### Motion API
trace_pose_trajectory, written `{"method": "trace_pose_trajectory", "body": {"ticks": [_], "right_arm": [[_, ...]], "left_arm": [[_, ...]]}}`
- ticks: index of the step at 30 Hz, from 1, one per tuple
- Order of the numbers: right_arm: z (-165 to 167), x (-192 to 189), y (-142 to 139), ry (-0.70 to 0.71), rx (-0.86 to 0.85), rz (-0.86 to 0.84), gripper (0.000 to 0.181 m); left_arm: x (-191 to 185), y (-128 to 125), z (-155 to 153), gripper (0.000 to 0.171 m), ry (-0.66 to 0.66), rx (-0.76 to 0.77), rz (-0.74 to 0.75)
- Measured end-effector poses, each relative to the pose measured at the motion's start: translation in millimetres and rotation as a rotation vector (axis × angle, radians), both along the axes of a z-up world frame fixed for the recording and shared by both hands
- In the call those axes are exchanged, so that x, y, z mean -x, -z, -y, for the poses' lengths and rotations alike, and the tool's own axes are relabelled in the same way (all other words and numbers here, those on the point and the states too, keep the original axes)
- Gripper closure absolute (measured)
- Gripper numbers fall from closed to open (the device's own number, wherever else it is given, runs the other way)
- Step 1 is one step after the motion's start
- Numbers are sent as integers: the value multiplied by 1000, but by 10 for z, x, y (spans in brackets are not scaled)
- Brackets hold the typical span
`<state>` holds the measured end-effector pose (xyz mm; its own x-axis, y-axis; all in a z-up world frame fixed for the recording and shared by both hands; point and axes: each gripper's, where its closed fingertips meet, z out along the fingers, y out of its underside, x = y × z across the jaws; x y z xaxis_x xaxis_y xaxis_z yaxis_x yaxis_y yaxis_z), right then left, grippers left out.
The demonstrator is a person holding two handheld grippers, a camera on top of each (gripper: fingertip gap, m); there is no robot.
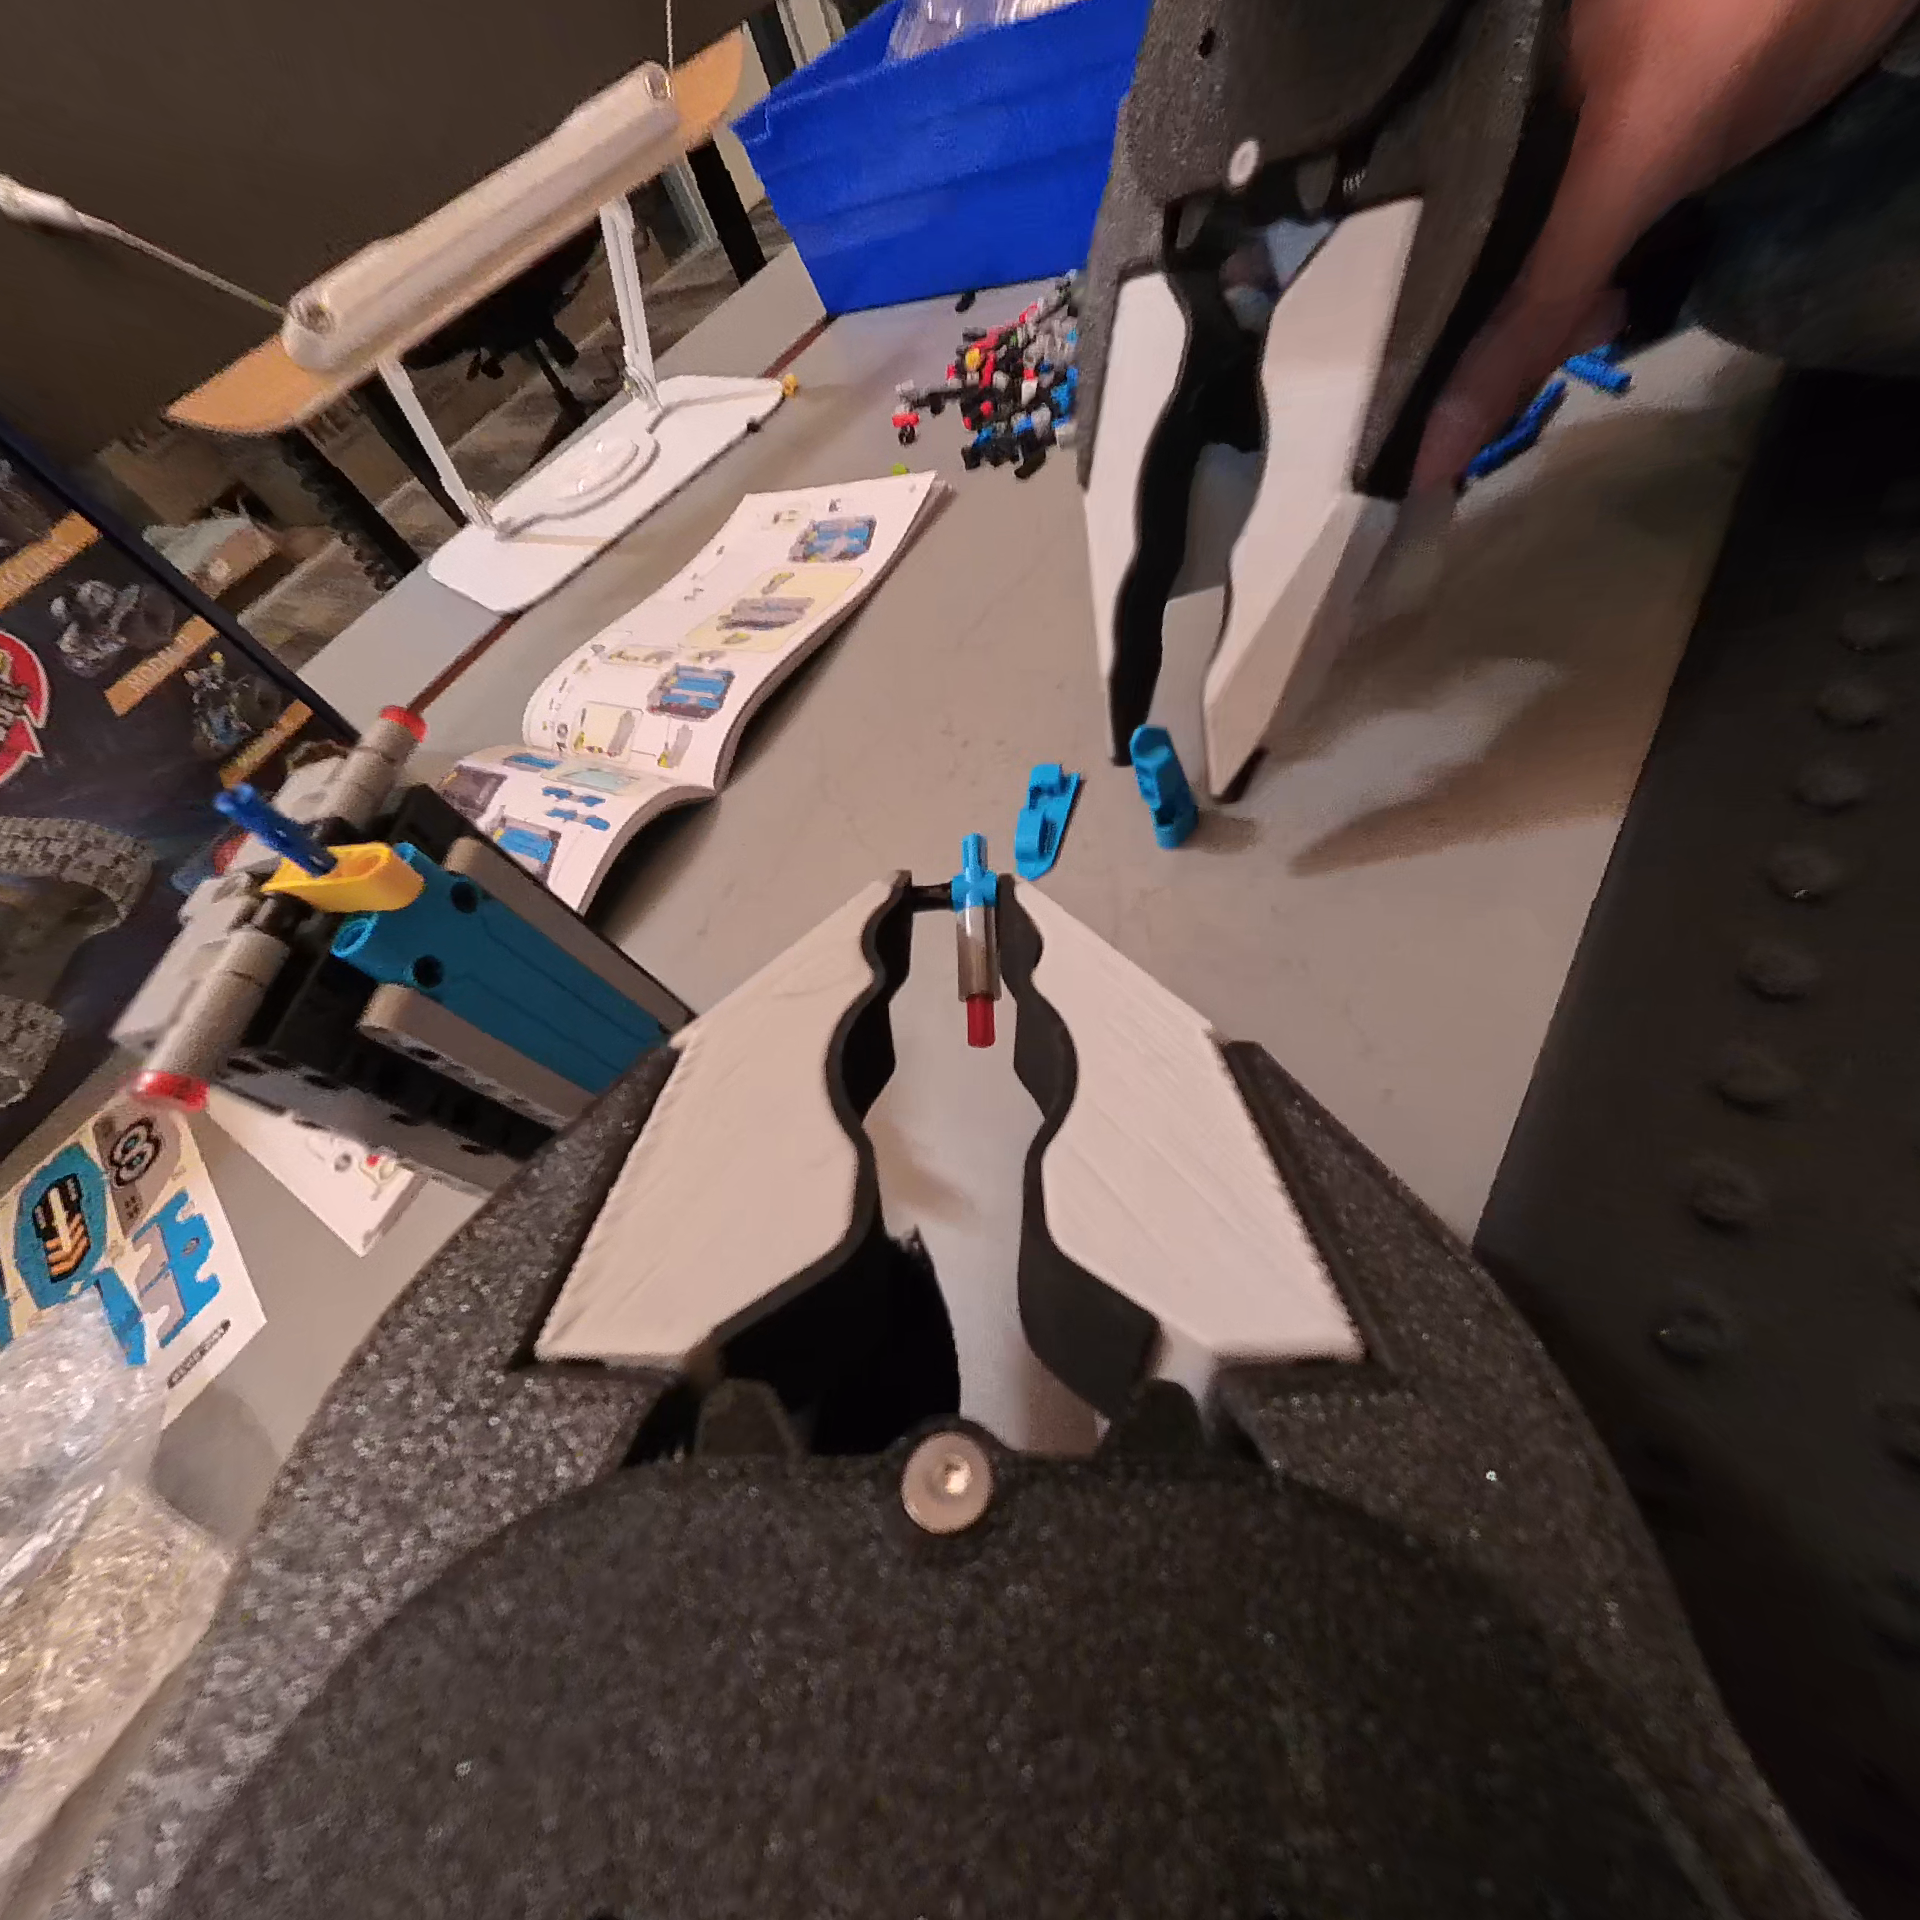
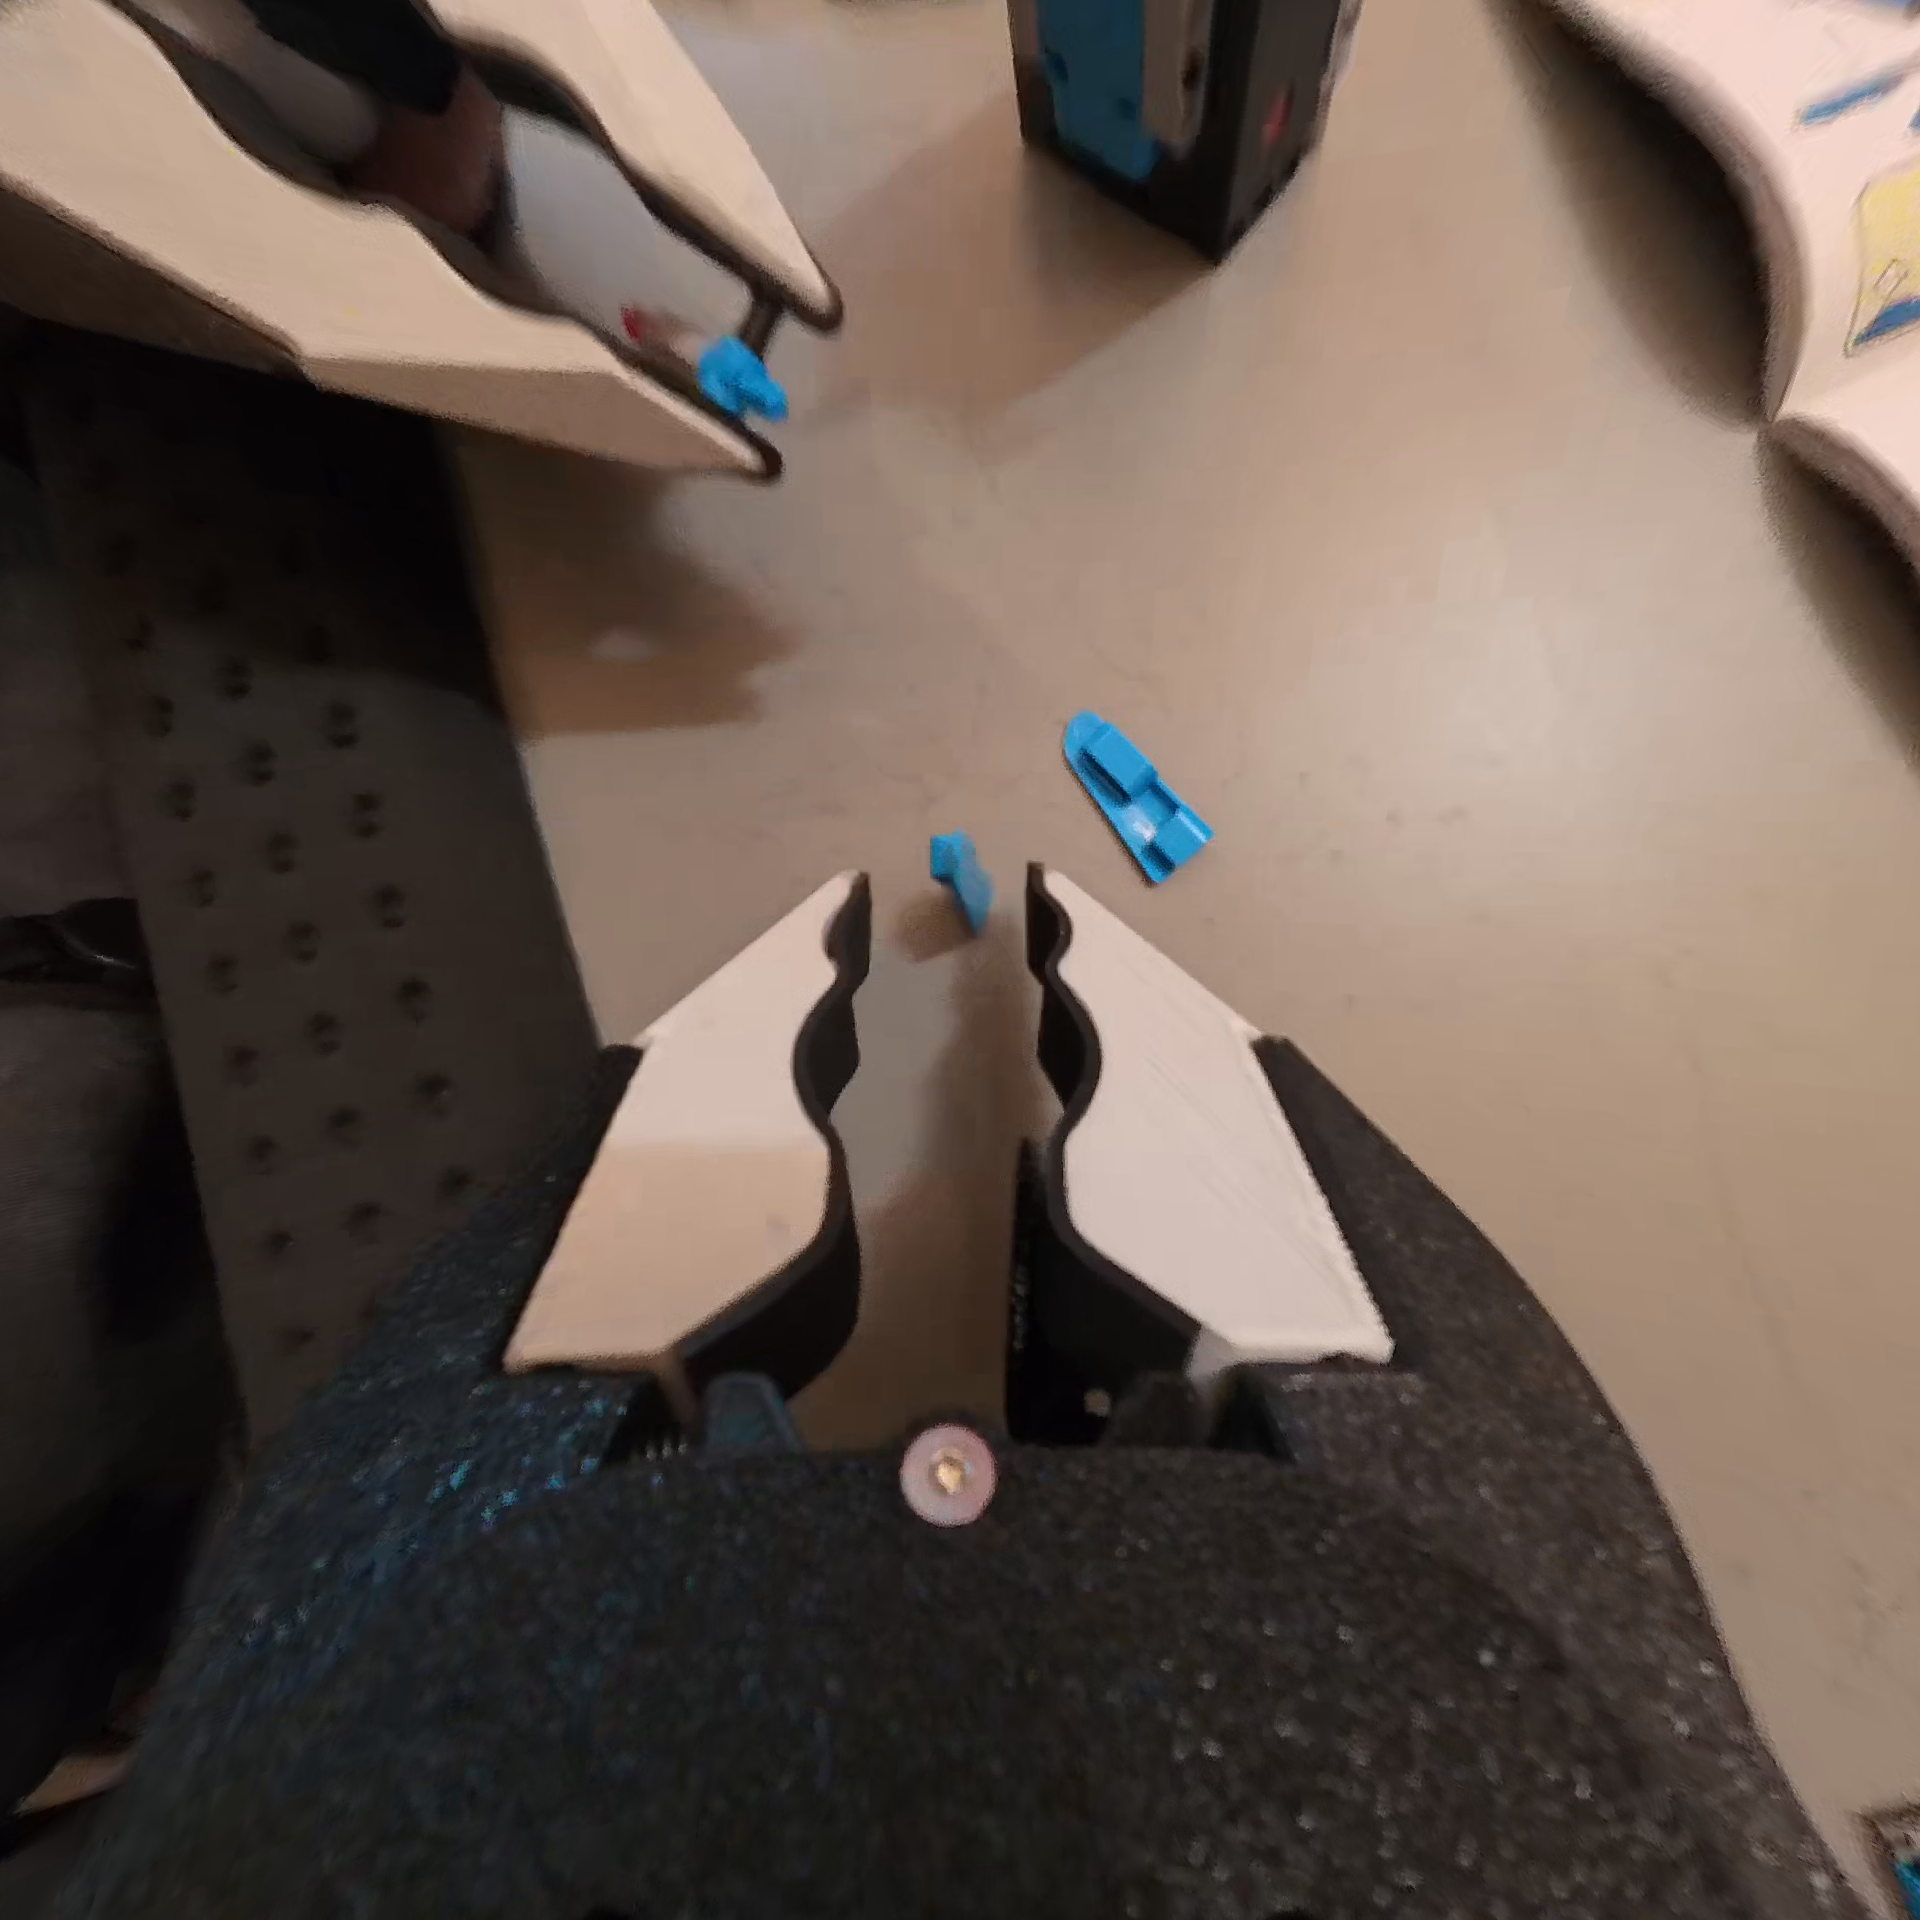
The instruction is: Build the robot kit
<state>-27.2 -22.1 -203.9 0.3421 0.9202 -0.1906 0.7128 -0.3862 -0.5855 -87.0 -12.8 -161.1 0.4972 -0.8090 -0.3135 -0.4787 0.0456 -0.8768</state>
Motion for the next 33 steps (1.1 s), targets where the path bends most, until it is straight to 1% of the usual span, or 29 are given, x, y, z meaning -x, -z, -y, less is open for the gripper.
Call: {"method": "trace_pose_trajectory", "body": {"ticks": [1, 3, 5, 6, 8, 11, 14, 19, 22, 24, 27, 29, 30, 33], "right_arm": [[2, 59, -111, 2, 2, -65, 153], [76, 232, -413, -18, 59, -264, 154], [138, 355, -660, -23, 139, -435, 154], [198, 405, -739, -38, 201, -499, 153], [284, 480, -798, -57, 308, -565, 151], [335, 536, -865, -62, 419, -642, 160], [337, 536, -870, -60, 441, -663, 172], [349, 546, -789, -60, 439, -627, 171], [365, 546, -808, -69, 444, -639, 174], [376, 534, -854, -78, 485, -671, 175], [412, 497, -911, -102, 552, -710, 175], [403, 469, -947, -102, 589, -741, 175], [387, 457, -947, -95, 598, -747, 175], [412, 441, -971, -111, 646, -768, 175]], "left_arm": [[-11, -60, 19, 156, 10, -24, 21], [-45, -205, 88, 156, 43, -93, 64], [-75, -318, 164, 156, 70, -177, 80], [-88, -350, 198, 156, 80, -214, 75], [-121, -374, 256, 156, 99, -278, 53], [-156, -366, 305, 156, 113, -334, 14], [-169, -376, 338, 156, 122, -356, 8], [-172, -370, 340, 156, 120, -368, -4], [-174, -379, 353, 156, 126, -360, 8], [-180, -425, 377, 155, 133, -358, 43], [-190, -488, 450, 156, 163, -304, 113], [-177, -536, 471, 157, 168, -316, 138], [-174, -552, 485, 161, 173, -326, 144], [-187, -571, 534, 166, 196, -351, 149]]}}
